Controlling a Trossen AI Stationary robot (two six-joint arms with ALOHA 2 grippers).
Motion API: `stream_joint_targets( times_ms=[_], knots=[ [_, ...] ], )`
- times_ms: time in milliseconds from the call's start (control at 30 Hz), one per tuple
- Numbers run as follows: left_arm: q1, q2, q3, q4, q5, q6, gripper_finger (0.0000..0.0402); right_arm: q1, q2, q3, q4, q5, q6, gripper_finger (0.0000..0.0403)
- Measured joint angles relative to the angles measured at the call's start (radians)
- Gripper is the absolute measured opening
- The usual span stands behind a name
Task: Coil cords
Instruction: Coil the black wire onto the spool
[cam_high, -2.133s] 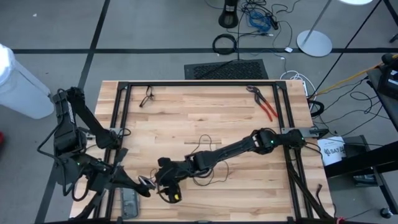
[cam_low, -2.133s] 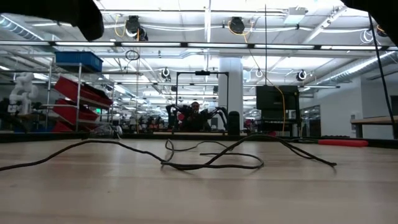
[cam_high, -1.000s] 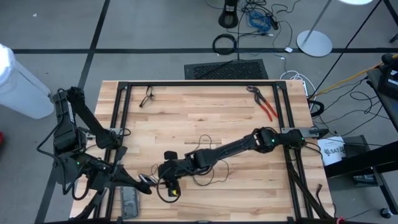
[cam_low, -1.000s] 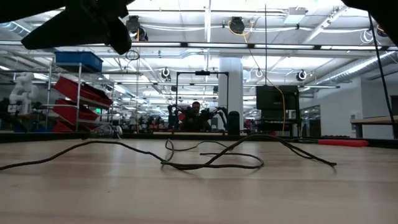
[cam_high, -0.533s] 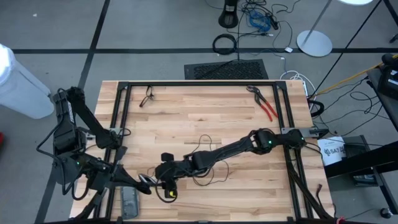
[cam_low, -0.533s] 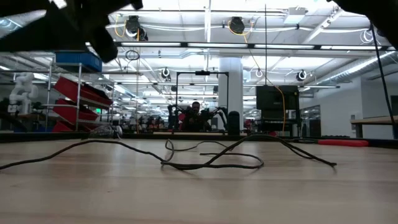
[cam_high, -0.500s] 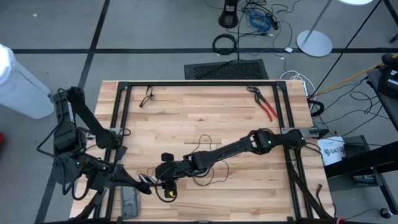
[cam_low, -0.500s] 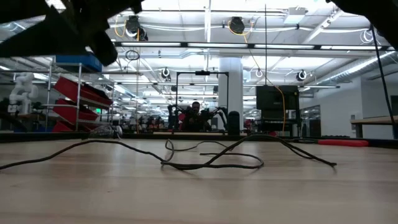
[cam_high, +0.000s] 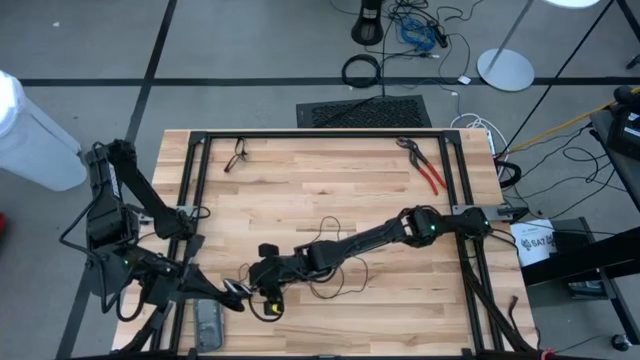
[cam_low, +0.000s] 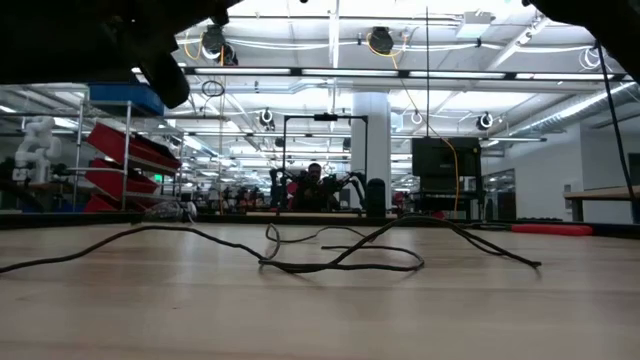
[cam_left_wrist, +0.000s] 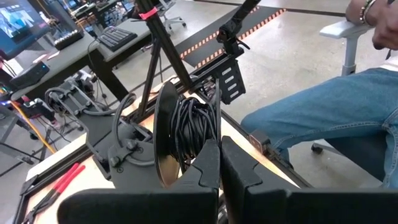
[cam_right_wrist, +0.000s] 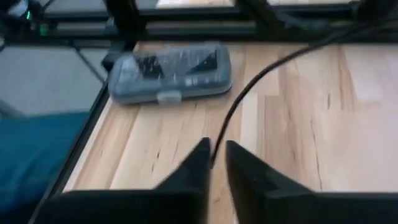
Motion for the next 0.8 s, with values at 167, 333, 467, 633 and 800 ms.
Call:
stream_joint_targets(
  times_ms=[167,333,467,633,800],
  knots=[
    [0.0,0.0,0.0,0.0,0.0,0.0,0.0002,0.005,-0.049,0.0,-0.138,-0.038,-0.009,0.0007],
    [-0.001,0.0,0.0,-0.003,0.0,0.0,0.0002,0.044,-0.133,0.001,-0.245,-0.04,-0.018,0.0001],
    [-0.001,0.0,0.0,-0.003,0.0,0.0,0.0002,0.093,-0.189,0.001,-0.321,-0.041,-0.018,0.0001],
    [-0.001,0.0,0.0,-0.001,-0.023,0.006,0.0002,0.166,-0.257,0.001,-0.361,-0.037,-0.018,0.0],
    [-0.001,0.0,0.0,-0.002,-0.073,0.006,0.0002,0.232,-0.316,0.001,-0.401,0.033,-0.022,0.0]
  ],
)
